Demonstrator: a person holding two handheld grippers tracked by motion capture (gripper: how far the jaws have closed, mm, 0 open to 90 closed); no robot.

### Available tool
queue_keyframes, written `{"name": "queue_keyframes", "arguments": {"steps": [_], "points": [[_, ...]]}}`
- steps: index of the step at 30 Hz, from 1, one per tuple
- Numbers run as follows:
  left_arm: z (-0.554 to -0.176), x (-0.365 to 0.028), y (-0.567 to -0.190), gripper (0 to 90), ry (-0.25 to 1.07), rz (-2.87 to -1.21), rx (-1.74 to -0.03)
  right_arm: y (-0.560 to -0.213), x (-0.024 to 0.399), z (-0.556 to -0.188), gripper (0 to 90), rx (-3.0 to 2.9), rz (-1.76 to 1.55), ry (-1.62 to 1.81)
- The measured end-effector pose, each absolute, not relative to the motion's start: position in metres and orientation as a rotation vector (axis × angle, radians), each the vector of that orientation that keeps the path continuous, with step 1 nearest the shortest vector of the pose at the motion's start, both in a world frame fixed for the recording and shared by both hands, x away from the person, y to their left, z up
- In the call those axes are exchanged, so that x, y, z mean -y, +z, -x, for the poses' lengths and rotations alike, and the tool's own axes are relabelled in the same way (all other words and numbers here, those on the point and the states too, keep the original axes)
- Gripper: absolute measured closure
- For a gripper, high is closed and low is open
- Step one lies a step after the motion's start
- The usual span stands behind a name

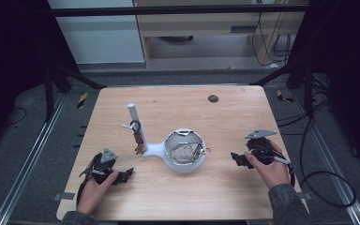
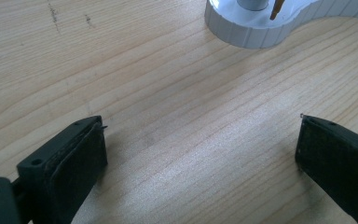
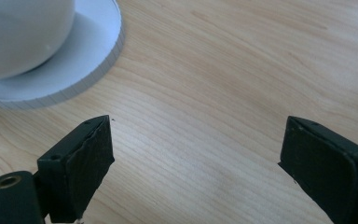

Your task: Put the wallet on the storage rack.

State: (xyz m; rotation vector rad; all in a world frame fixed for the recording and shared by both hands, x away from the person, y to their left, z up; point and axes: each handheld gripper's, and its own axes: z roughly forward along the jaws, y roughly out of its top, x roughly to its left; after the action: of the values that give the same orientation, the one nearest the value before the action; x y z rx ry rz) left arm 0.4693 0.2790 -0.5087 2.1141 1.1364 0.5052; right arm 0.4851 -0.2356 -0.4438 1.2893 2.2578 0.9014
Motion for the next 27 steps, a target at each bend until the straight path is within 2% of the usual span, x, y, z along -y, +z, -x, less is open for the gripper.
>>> {"name": "queue_keyframes", "arguments": {"steps": [27], "points": [[-0.469,-0.279,-0.509,1.0,0.507,-2.116,-1.139,-0.493,0.256,-0.478,6.9,-2.227,-1.451,0.891]]}}
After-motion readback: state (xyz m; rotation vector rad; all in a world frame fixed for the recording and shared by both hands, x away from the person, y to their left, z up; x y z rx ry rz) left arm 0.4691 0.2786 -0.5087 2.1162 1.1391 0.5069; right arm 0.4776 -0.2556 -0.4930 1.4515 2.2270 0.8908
